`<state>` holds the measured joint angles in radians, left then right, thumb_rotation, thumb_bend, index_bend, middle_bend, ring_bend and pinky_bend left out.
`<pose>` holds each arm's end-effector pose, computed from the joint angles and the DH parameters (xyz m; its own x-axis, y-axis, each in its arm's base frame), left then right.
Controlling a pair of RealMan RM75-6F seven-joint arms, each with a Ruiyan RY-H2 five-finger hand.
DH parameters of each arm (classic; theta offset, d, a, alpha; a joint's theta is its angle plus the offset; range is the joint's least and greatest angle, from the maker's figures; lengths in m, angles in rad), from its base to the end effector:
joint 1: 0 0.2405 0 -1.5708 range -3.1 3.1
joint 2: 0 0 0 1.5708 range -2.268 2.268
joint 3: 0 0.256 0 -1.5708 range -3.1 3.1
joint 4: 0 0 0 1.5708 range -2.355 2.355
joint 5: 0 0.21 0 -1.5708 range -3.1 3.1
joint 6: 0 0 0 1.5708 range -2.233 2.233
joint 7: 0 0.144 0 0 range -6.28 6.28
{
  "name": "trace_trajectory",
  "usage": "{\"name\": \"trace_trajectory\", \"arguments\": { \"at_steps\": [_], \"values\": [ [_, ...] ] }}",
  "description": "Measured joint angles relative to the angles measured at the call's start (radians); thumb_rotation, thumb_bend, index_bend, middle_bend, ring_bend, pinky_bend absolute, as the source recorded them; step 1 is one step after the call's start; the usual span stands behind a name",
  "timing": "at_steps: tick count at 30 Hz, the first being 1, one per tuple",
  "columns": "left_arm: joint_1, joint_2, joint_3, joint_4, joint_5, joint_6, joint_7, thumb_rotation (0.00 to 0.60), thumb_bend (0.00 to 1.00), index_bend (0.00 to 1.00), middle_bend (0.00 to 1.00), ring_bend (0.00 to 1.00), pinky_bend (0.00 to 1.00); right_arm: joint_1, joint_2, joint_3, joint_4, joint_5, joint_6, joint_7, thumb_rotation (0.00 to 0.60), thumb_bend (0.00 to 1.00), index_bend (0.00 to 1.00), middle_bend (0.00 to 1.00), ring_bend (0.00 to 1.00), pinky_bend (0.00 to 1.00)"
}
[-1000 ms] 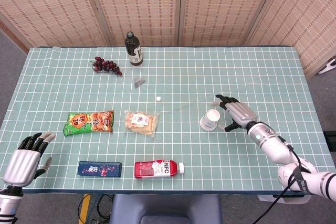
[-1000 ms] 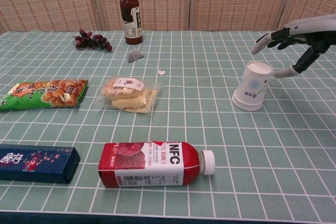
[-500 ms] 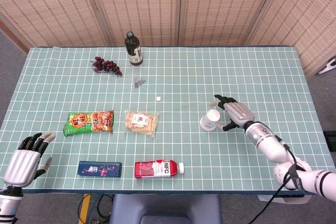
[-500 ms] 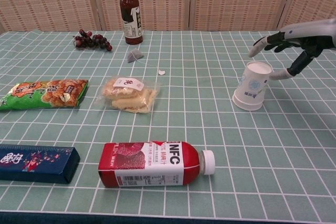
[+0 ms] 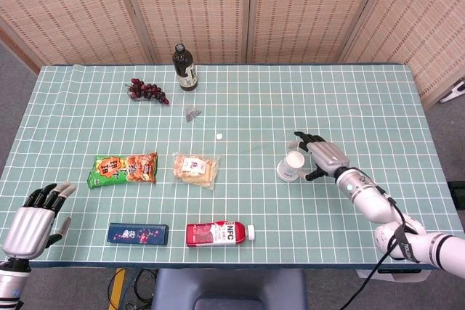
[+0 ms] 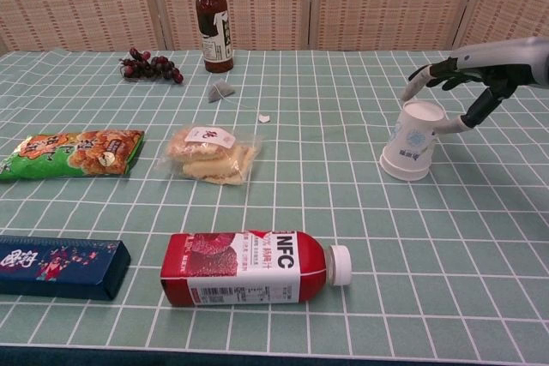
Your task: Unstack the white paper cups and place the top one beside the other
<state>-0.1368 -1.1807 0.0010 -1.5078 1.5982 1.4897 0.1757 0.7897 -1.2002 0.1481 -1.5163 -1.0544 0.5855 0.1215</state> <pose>-0.3077 0.1870 0.1367 0.5935 -0.0051 0.8048 0.7951 -0.1512 -0.5873 -0.2026 -0.3702 0.0616 0.2558 -0.5479 0.7965 -0.9664 -0.1675 0.1951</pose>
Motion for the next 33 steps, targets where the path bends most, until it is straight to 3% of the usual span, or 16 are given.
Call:
{"name": "trace_trajectory", "arguments": {
  "at_steps": [21,33],
  "values": [
    [0.003,0.003,0.001,-0.001,0.007,0.006,-0.004,0.6,0.4,0.21,0.19,0.15,0.18,0.005,-0.046,0.0,0.036,0.019,0.032,-0.035,0.6,0.36,0.31,0.0,0.0,0.0],
    [0.002,-0.001,0.0,0.003,0.005,0.001,0.002,0.6,0.4,0.21,0.19,0.15,0.18,-0.006,-0.021,0.009,-0.002,0.013,0.065,-0.043,0.6,0.36,0.32,0.0,0.0,0.0]
  ]
}}
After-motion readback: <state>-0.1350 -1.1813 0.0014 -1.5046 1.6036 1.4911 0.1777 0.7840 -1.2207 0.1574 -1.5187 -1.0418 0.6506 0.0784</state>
